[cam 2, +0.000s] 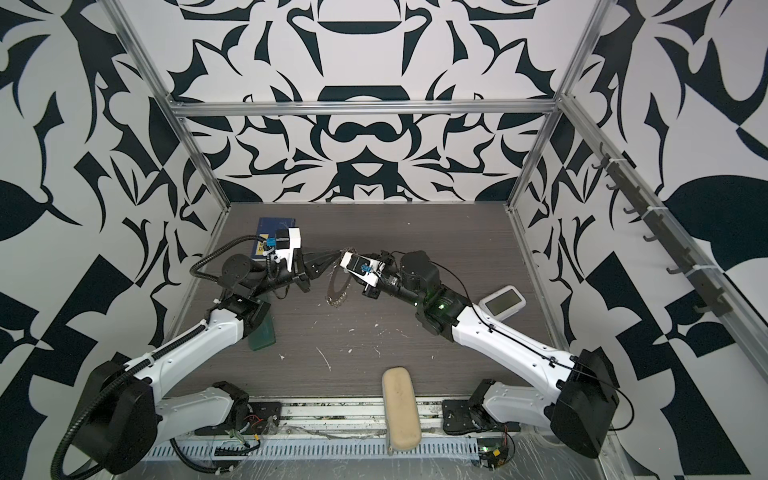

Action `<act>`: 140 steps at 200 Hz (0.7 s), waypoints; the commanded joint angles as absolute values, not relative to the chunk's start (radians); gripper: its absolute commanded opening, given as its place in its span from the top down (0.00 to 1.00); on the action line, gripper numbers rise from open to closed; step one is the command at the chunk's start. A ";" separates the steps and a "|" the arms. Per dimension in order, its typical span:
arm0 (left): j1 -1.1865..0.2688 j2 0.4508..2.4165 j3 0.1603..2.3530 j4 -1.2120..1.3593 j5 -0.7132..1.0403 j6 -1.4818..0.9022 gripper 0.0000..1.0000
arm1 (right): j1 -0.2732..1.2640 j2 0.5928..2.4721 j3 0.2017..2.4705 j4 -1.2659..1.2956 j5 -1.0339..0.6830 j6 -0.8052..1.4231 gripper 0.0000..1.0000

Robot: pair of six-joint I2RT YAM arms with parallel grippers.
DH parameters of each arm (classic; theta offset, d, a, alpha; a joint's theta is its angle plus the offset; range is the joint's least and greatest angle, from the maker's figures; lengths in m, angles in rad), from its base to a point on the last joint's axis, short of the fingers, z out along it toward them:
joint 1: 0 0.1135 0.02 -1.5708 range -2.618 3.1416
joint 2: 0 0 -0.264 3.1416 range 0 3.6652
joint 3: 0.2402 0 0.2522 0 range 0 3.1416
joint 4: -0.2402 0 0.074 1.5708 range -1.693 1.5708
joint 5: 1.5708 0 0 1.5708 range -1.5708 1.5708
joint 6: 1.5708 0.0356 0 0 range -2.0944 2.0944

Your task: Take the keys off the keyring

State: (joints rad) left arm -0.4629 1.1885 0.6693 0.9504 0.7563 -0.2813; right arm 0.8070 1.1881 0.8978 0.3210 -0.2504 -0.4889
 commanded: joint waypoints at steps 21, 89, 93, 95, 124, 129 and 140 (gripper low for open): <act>-0.458 1.174 0.674 1.005 0.767 -0.292 1.00 | 0.802 1.177 0.943 0.346 -0.234 -0.487 0.76; -0.459 1.177 0.678 1.009 0.767 -0.295 1.00 | 0.800 1.158 0.925 0.353 -0.201 -0.478 0.84; -0.459 1.177 0.677 1.008 0.767 -0.295 1.00 | 0.799 1.158 0.925 0.351 -0.205 -0.478 0.84; -0.459 1.178 0.678 1.008 0.768 -0.295 1.00 | 0.799 1.158 0.925 0.351 -0.205 -0.478 0.84; -0.458 1.180 0.678 1.012 0.768 -0.298 1.00 | 0.798 1.167 0.932 0.351 -0.211 -0.475 0.86; -0.459 1.180 0.677 1.012 0.767 -0.298 1.00 | 0.798 1.167 0.933 0.350 -0.209 -0.473 0.86; -0.458 1.180 0.675 1.013 0.764 -0.298 1.00 | 0.798 1.165 0.933 0.346 -0.207 -0.470 0.84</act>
State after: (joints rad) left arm -0.4629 1.1885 0.6693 0.9535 0.7574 -0.2844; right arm 0.8021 1.1873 0.9005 0.3161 -0.2188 -0.4866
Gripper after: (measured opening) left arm 0.039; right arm 0.141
